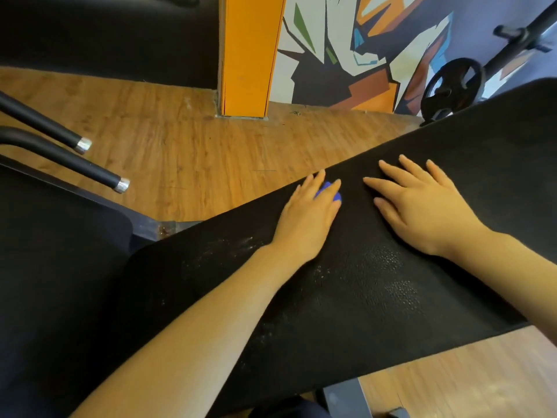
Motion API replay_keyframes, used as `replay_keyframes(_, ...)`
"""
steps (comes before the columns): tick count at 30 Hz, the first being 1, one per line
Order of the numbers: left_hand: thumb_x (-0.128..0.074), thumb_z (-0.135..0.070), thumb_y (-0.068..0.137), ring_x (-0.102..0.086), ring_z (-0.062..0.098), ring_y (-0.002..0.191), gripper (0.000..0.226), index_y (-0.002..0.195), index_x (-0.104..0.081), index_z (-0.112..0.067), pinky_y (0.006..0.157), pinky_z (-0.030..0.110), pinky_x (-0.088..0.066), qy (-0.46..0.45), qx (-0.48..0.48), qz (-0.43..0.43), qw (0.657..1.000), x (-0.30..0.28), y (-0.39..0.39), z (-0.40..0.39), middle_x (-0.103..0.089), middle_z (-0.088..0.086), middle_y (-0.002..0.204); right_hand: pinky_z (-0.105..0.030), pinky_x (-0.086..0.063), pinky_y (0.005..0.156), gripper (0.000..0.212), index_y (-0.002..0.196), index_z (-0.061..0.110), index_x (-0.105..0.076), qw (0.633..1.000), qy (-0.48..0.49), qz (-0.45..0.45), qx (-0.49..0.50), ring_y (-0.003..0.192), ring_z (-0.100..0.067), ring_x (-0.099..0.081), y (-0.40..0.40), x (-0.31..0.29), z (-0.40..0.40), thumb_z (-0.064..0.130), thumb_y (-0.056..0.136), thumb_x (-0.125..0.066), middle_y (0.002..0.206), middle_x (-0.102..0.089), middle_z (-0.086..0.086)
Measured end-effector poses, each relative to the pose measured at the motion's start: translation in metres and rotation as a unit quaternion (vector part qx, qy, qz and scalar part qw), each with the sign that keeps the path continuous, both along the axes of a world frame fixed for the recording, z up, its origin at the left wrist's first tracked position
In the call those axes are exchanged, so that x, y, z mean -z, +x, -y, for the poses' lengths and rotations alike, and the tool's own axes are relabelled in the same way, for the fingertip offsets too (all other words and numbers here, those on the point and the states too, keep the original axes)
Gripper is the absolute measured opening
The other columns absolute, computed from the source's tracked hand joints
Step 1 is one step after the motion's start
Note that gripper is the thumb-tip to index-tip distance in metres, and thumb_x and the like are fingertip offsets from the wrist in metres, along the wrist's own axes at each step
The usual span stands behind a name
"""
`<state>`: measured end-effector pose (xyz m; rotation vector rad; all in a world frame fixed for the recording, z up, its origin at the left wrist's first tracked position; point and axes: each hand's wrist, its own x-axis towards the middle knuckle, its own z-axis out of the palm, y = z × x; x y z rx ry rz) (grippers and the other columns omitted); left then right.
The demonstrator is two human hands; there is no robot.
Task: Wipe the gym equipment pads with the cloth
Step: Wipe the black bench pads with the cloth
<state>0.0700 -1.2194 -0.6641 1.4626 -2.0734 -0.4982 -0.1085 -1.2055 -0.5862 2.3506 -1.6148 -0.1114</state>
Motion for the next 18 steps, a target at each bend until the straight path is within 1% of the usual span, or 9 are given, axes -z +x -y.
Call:
replay_keyframes(3, -0.033, -0.029, 0.104, 0.007, 0.014, 0.148, 0.053, 0.153, -0.014, -0.027, 0.117, 0.028, -0.001, -0.013, 0.032, 0.012, 0.999, 0.011, 0.009, -0.043, 0.004, -0.002, 0.163, -0.053, -0.008, 0.115, 0.051, 0.145, 0.030, -0.040, 1.000, 0.012, -0.006, 0.004, 0.146, -0.029, -0.017, -0.001, -0.003, -0.001, 0.045, 0.096, -0.035, 0.155, -0.029, -0.005)
replay_keyframes(4, -0.031, -0.031, 0.103, 0.010, 0.011, 0.147, 0.053, 0.152, -0.009, -0.030, 0.115, 0.025, 0.001, -0.027, 0.046, 0.009, 0.999, 0.019, 0.013, -0.067, 0.008, -0.005, 0.162, -0.053, -0.007, 0.115, 0.052, 0.144, 0.031, -0.039, 1.000, 0.014, -0.013, 0.006, 0.146, -0.029, -0.017, -0.004, -0.005, 0.000, 0.048, 0.095, -0.035, 0.156, -0.028, -0.005)
replay_keyframes(6, -0.024, -0.038, 0.099, 0.017, 0.004, 0.144, 0.053, 0.146, 0.000, -0.036, 0.111, 0.019, 0.007, -0.023, 0.079, -0.002, 0.997, 0.025, 0.021, -0.101, 0.013, -0.012, 0.159, -0.054, -0.007, 0.115, 0.053, 0.144, 0.035, -0.039, 1.000, 0.015, -0.019, 0.012, 0.146, -0.029, -0.015, -0.009, -0.011, 0.001, 0.053, 0.095, -0.031, 0.156, -0.027, -0.004)
replay_keyframes(8, -0.025, -0.037, 0.099, 0.018, 0.003, 0.143, 0.052, 0.145, 0.001, -0.036, 0.111, 0.019, 0.009, -0.017, 0.091, 0.015, 0.996, 0.022, 0.021, -0.089, 0.013, -0.012, 0.159, -0.055, -0.006, 0.115, 0.053, 0.144, 0.036, -0.038, 1.000, 0.019, -0.004, 0.014, 0.146, -0.029, -0.015, -0.012, -0.013, 0.002, 0.052, 0.096, -0.022, 0.156, -0.028, -0.003)
replay_keyframes(9, -0.028, -0.034, 0.102, 0.016, 0.005, 0.144, 0.053, 0.148, -0.001, -0.035, 0.112, 0.021, 0.007, -0.020, 0.077, 0.024, 0.997, 0.016, 0.014, -0.072, 0.011, -0.009, 0.161, -0.055, -0.006, 0.115, 0.053, 0.144, 0.036, -0.039, 1.000, 0.019, 0.005, 0.013, 0.146, -0.029, -0.015, -0.012, -0.012, 0.003, 0.050, 0.096, -0.021, 0.156, -0.029, -0.002)
replay_keyframes(12, -0.031, -0.031, 0.105, 0.005, 0.016, 0.149, 0.052, 0.154, -0.014, -0.026, 0.118, 0.031, -0.002, -0.016, 0.033, 0.014, 0.999, -0.007, -0.017, -0.002, 0.001, 0.001, 0.163, -0.054, -0.002, 0.116, 0.050, 0.145, 0.036, -0.036, 0.999, 0.027, 0.015, 0.026, 0.147, -0.027, -0.010, -0.010, -0.010, 0.005, 0.043, 0.097, -0.024, 0.157, -0.025, 0.000)
replay_keyframes(14, -0.032, -0.031, 0.105, 0.000, 0.019, 0.149, 0.050, 0.154, -0.020, -0.024, 0.120, 0.036, -0.010, -0.008, 0.005, 0.004, 1.000, -0.017, -0.026, 0.025, -0.004, 0.003, 0.163, -0.054, -0.002, 0.116, 0.051, 0.145, 0.036, -0.035, 0.999, 0.032, 0.016, 0.023, 0.147, -0.027, -0.009, -0.010, -0.011, 0.007, 0.042, 0.096, -0.027, 0.158, -0.024, 0.000)
replay_keyframes(16, -0.032, -0.031, 0.105, 0.001, 0.018, 0.149, 0.050, 0.153, -0.019, -0.025, 0.120, 0.036, -0.009, -0.009, 0.011, 0.002, 1.000, -0.016, -0.025, 0.014, -0.003, 0.002, 0.163, -0.054, -0.002, 0.116, 0.051, 0.146, 0.036, -0.035, 0.999, 0.035, 0.016, 0.022, 0.147, -0.027, -0.009, -0.010, -0.012, 0.006, 0.042, 0.096, -0.027, 0.158, -0.023, 0.000)
replay_keyframes(18, -0.032, -0.030, 0.104, 0.005, 0.014, 0.148, 0.052, 0.153, -0.014, -0.027, 0.117, 0.030, -0.003, -0.030, 0.032, 0.011, 0.999, -0.005, -0.020, -0.029, 0.002, 0.000, 0.163, -0.054, -0.002, 0.116, 0.049, 0.146, 0.036, -0.035, 0.999, 0.034, 0.018, 0.020, 0.147, -0.027, -0.009, -0.011, -0.011, 0.004, 0.042, 0.097, -0.028, 0.158, -0.023, 0.000)
